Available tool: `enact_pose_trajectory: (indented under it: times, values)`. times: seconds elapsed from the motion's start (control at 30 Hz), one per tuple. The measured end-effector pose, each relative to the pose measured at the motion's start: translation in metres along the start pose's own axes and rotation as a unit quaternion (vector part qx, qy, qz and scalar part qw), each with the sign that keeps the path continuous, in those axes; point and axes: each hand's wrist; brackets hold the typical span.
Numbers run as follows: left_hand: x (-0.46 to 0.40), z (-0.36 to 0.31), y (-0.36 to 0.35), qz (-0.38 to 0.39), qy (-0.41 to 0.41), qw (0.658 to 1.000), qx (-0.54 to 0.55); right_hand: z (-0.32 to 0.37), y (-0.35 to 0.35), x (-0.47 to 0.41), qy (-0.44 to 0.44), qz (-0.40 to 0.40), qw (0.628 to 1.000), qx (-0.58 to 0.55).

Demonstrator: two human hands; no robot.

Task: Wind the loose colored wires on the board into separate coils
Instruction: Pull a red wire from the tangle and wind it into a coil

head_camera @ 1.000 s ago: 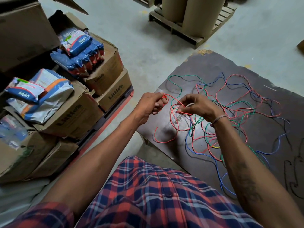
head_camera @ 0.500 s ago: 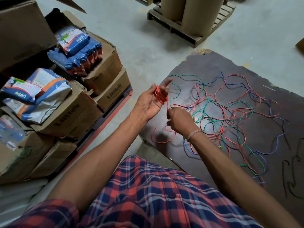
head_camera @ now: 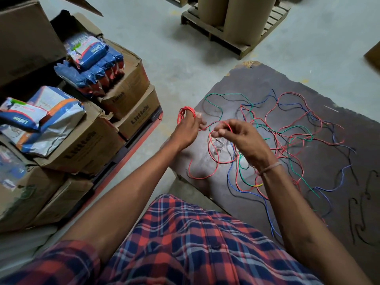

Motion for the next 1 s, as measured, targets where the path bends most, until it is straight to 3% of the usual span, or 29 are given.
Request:
enact_pose_trajectory:
  times: [0.07,0.13,0.23,0.37,0.47,0.63,0.73,0.87,0.93,1.0]
  values:
    - [0.008,-0.006,0.004,0.041,-0.014,0.998,-0.044,0.008,0.013,0.001,-0.006,-0.012,0.992,-0.123]
    - [0.015,-0.011,0.010,0.090,-0.041,0.993,-0.064,0.011,0.027,0.001,-0.020,-0.015,0.987,-0.157]
    - [0.029,-0.023,0.014,0.190,-0.043,0.980,-0.036,0.003,0.043,-0.007,-0.034,-0.045,0.992,-0.110]
    - [0.042,-0.034,0.011,0.273,-0.006,0.954,0.125,-0.017,0.051,-0.022,-0.034,-0.069,0.996,-0.039]
    - [0.046,-0.043,0.008,0.315,0.010,0.917,0.246,-0.036,0.040,-0.024,-0.031,-0.068,0.994,0.085]
    - [0.038,-0.054,0.003,0.259,0.041,0.855,0.448,-0.061,0.002,-0.007,-0.089,-0.042,0.988,0.120]
    - [0.026,-0.054,-0.005,0.176,0.028,0.834,0.523,-0.060,-0.010,0.004,-0.082,0.007,0.966,0.244]
    - [0.007,-0.055,-0.021,0.072,-0.030,0.896,0.438,-0.059,-0.010,0.017,-0.029,0.089,0.912,0.399]
    - [-0.002,-0.051,-0.027,0.052,-0.056,0.946,0.315,-0.059,-0.005,0.021,-0.013,0.076,0.898,0.432]
    - [-0.003,-0.043,-0.030,0.051,-0.063,0.989,0.120,-0.055,0.007,0.022,-0.009,0.032,0.891,0.453]
Point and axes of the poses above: each hand's wrist, its own x-axis away from the middle knuckle, its own y-axis out of the back of the hand, z = x × y, and after that the axes turned 7 degrees about x, right-handed
